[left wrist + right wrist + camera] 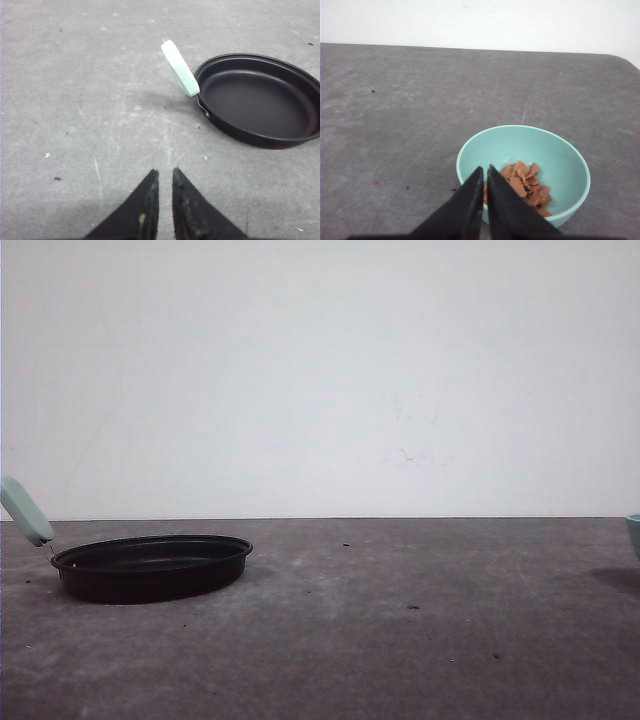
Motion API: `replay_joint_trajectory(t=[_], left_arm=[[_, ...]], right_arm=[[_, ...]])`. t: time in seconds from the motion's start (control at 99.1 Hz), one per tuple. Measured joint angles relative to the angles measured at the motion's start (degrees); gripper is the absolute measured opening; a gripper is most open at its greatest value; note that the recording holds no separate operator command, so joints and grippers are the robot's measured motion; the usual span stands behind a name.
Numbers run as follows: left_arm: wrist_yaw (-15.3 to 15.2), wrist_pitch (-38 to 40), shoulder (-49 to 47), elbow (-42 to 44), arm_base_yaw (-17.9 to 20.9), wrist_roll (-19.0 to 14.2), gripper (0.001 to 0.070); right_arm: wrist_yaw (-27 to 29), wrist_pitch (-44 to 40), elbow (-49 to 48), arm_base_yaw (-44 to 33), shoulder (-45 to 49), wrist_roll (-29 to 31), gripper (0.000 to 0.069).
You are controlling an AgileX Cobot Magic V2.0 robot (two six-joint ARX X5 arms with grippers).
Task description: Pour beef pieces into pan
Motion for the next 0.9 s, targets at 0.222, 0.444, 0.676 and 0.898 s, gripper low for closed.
replay_joint_trajectory(t=[0.222, 0.444, 0.676, 0.898], left_arm=[[0.00, 0.00, 0.00, 0.00, 0.00, 0.00, 0.0022], [0.00, 0.00, 0.00, 0.00, 0.00, 0.00, 0.0022], [0.00, 0.00, 0.00, 0.00, 0.00, 0.02, 0.0022], [-0.02, 1.14, 0.00, -0.22, 0.00, 0.26, 0.0022]], right_arm=[[0.00, -0.02, 0.00, 0.00, 0.00, 0.00, 0.0011], [0.00, 0.02, 0.00, 0.00, 0.00, 0.00, 0.0011], [0.00, 0.09, 0.00, 0.00, 0.00, 0.20, 0.0011], [0.00, 1.60, 0.00, 0.00, 0.00, 1.60, 0.0011]])
